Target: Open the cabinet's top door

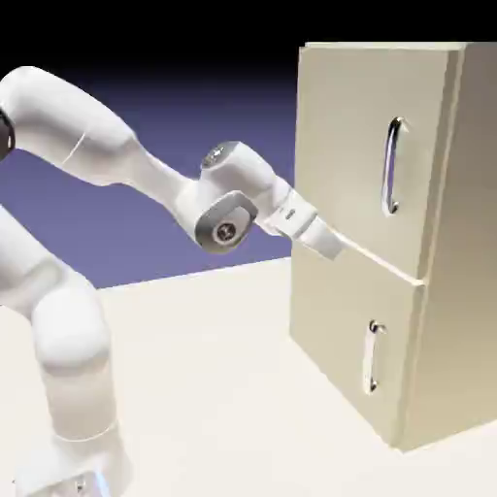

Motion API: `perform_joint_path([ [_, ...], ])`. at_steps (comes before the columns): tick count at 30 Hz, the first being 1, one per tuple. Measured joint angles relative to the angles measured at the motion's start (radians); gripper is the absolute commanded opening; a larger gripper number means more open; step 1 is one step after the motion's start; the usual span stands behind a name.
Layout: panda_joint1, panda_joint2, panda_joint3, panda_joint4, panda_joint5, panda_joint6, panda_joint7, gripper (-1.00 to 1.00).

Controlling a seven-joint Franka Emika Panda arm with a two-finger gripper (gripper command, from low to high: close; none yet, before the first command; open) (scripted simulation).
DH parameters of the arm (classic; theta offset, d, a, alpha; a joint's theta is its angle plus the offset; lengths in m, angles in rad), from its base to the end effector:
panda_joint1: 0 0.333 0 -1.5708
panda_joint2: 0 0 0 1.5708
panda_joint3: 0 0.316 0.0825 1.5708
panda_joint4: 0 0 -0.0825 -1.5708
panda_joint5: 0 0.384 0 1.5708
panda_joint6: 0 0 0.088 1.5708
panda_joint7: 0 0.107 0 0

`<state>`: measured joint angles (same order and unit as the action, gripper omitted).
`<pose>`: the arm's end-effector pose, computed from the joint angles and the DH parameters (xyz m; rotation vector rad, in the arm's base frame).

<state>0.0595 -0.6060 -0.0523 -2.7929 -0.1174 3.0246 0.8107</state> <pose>0.3870 0.0108 0.4785 -2.4691 0.8970 -1.0891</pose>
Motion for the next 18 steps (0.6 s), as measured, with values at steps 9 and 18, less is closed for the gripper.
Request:
perform_joint_path([
  [9,0.158,-0.12,-0.175,0.057,-0.391,-0.041,0.232,0.0],
  [18,0.317,-0.24,-0.349,0.114,-0.783,-0.083,0.465,0.0],
])
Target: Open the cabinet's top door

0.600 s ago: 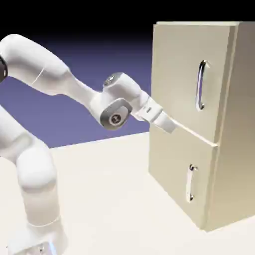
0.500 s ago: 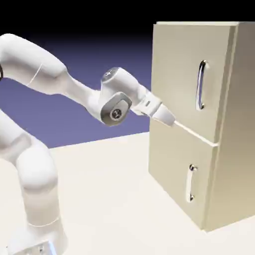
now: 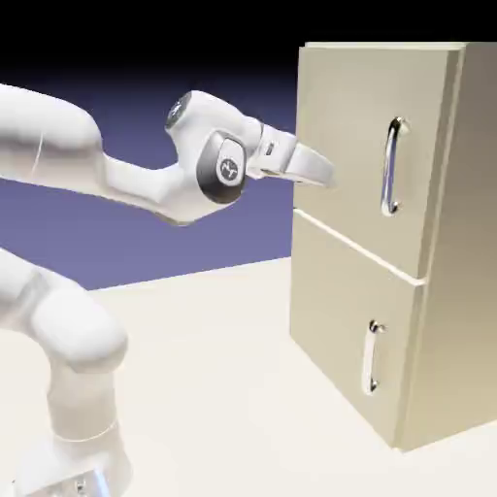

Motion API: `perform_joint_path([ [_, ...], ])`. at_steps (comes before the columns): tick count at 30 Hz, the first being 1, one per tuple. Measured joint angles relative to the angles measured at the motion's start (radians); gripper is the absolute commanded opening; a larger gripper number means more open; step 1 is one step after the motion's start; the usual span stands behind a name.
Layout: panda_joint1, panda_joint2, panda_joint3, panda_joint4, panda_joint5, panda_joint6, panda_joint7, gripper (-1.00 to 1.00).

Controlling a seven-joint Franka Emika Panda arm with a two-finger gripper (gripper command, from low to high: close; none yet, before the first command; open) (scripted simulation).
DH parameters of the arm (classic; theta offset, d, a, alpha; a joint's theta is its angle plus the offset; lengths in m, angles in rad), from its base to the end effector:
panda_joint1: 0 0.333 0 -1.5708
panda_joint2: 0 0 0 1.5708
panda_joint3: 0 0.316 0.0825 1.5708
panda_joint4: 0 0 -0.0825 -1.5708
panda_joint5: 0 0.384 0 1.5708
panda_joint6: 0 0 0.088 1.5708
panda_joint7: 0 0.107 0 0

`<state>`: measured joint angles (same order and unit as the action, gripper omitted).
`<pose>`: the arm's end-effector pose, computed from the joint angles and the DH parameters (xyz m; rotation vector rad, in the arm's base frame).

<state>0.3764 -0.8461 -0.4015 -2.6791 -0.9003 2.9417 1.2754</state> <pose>0.3499 0.0129 0.5817 -2.2940 0.6724 -1.4008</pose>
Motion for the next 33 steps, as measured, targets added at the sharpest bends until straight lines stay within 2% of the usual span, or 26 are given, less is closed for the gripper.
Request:
perform_joint_path([
  [33,0.576,-0.437,-0.635,0.207,-1.424,-0.151,0.845,0.0],
])
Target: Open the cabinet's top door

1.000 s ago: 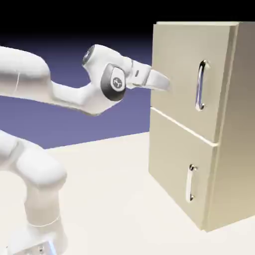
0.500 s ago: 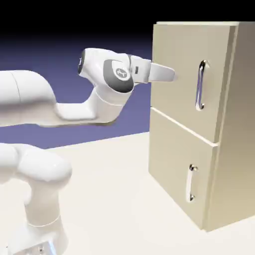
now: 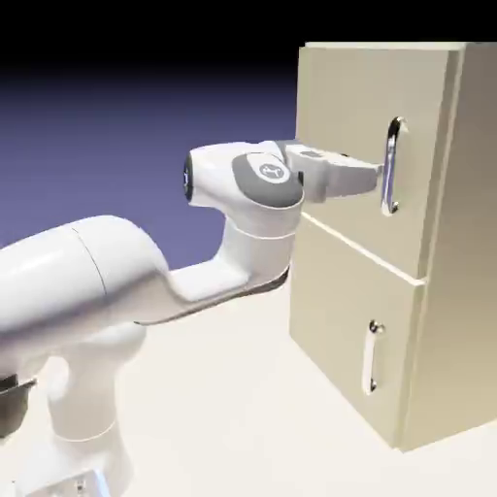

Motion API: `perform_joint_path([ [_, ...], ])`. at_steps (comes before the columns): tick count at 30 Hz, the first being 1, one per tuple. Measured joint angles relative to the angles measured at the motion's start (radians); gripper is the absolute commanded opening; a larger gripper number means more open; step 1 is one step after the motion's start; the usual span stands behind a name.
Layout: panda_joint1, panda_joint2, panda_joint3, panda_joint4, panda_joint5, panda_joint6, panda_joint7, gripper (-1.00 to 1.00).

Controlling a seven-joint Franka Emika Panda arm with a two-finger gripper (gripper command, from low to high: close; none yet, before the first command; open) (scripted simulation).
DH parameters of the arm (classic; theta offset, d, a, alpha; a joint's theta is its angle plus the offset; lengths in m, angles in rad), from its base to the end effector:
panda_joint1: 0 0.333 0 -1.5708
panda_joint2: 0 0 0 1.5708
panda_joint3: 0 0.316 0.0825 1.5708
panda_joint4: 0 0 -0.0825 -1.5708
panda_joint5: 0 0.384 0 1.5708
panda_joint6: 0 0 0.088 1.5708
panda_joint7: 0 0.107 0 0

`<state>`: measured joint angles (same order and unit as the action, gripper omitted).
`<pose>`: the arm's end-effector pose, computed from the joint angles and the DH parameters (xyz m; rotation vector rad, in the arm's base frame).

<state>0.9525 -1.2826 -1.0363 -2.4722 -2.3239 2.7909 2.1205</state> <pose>0.3689 -0.1081 0.5606 -1.7629 0.6838 -1.7299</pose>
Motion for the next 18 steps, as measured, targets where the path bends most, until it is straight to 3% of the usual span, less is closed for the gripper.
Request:
perform_joint_path([
  [5,0.143,0.026,-0.058,0.101,-0.057,-0.038,0.018,0.0],
  [6,0.173,0.032,-0.07,0.122,-0.068,-0.045,0.022,-1.0],
  [8,0.173,0.032,-0.07,0.122,-0.068,-0.045,0.022,-1.0],
  [18,-0.151,-0.045,0.241,-0.231,0.066,-0.359,0.129,-1.0],
])
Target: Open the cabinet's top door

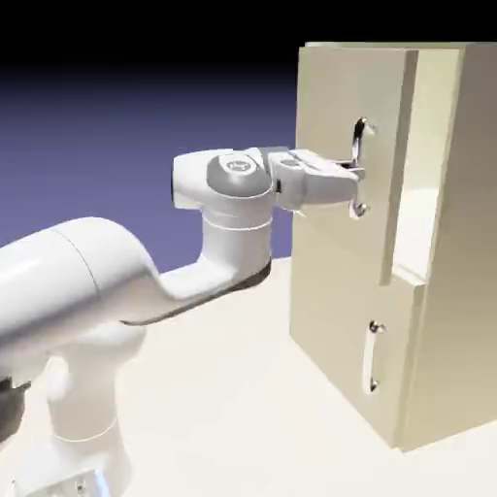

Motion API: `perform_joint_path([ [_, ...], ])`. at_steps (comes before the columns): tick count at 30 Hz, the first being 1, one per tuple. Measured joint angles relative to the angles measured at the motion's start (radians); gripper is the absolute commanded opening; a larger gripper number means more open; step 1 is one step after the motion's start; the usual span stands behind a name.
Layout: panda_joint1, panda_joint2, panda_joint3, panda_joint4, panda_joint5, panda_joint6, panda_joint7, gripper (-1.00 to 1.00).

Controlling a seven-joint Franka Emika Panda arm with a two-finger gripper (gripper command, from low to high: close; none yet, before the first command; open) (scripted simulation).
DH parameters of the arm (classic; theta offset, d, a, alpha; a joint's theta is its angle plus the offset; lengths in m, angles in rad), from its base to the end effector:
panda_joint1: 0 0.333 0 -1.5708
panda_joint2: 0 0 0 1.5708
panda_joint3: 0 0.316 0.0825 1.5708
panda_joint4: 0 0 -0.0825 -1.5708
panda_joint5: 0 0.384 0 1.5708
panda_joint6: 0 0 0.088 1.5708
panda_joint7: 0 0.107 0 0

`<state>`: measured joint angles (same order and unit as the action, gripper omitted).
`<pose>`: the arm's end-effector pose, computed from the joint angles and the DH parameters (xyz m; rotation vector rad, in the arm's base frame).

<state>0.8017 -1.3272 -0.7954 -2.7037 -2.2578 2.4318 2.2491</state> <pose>0.3228 -0.0596 0.5606 -1.7357 0.9469 -1.8973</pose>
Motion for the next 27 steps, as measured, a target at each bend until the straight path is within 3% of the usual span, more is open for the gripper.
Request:
perform_joint_path([
  [13,-0.162,-0.106,0.471,-0.231,0.399,-0.343,0.039,-1.0],
  [27,-0.155,-0.02,0.979,-0.217,0.865,-0.687,0.113,-1.0],
])
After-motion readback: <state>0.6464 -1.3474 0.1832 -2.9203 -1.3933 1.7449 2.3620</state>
